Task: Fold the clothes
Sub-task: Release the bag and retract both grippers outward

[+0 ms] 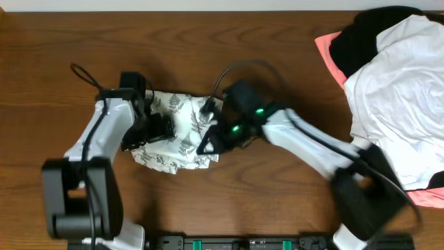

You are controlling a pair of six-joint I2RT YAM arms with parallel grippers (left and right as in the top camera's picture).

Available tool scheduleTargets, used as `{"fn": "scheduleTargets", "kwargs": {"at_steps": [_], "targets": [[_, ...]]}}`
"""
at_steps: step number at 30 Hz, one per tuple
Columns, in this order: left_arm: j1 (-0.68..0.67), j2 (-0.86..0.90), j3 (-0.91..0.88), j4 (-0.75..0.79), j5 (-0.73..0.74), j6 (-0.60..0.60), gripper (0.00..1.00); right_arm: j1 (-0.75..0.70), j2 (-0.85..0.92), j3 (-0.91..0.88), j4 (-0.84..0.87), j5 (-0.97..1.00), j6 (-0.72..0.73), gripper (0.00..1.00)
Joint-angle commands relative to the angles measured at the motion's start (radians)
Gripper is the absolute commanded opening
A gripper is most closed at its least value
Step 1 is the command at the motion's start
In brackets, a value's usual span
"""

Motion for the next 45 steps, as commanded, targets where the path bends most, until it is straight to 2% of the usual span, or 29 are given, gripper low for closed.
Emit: {"fn": "scheduleTargets", "kwargs": {"at_steps": [1,5,8,9,10,11,12,13,23,28,33,45], "targets": [[0.005,-0.130,-0.003,-0.003,0.035,0.003,0.98,-0.035,-0.106,0.005,-0.010,0.163,-0.065,0.08],[0.006,-0.245,-0.003,-0.002,0.035,0.003,0.98,-0.059,-0.180,0.005,-0.059,0.421,-0.067,0.10],[0.006,-0.290,-0.003,-0.003,0.076,0.003,0.99,-0.079,-0.190,0.005,-0.109,0.494,-0.090,0.09],[0.006,-0.295,-0.003,-0.004,0.109,0.003,0.83,-0.086,-0.189,0.005,-0.126,0.496,-0.096,0.09],[0.006,-0.296,-0.003,-0.003,0.142,0.003,0.59,-0.093,-0.186,0.005,-0.148,0.499,-0.104,0.09],[0.006,-0.294,-0.003,-0.001,0.164,0.006,0.41,-0.099,-0.185,0.005,-0.166,0.500,-0.114,0.09],[0.006,-0.290,-0.005,0.002,0.171,0.005,0.09,-0.103,-0.185,0.005,-0.183,0.502,-0.124,0.09],[0.006,-0.285,-0.006,0.006,0.173,0.006,0.06,-0.107,-0.184,0.005,-0.197,0.506,-0.126,0.09],[0.016,-0.225,-0.113,0.068,0.196,-0.002,0.06,-0.154,-0.184,0.005,-0.285,0.563,-0.126,0.06],[0.075,-0.177,-0.249,0.167,0.195,-0.003,0.06,-0.169,-0.184,0.005,-0.304,0.563,-0.126,0.05],[0.158,-0.112,-0.362,0.234,0.196,-0.055,0.06,-0.170,-0.184,0.005,-0.310,0.563,-0.126,0.05],[0.167,-0.104,-0.366,0.225,0.230,-0.050,0.09,-0.171,-0.184,0.005,-0.307,0.563,-0.126,0.05]]}}
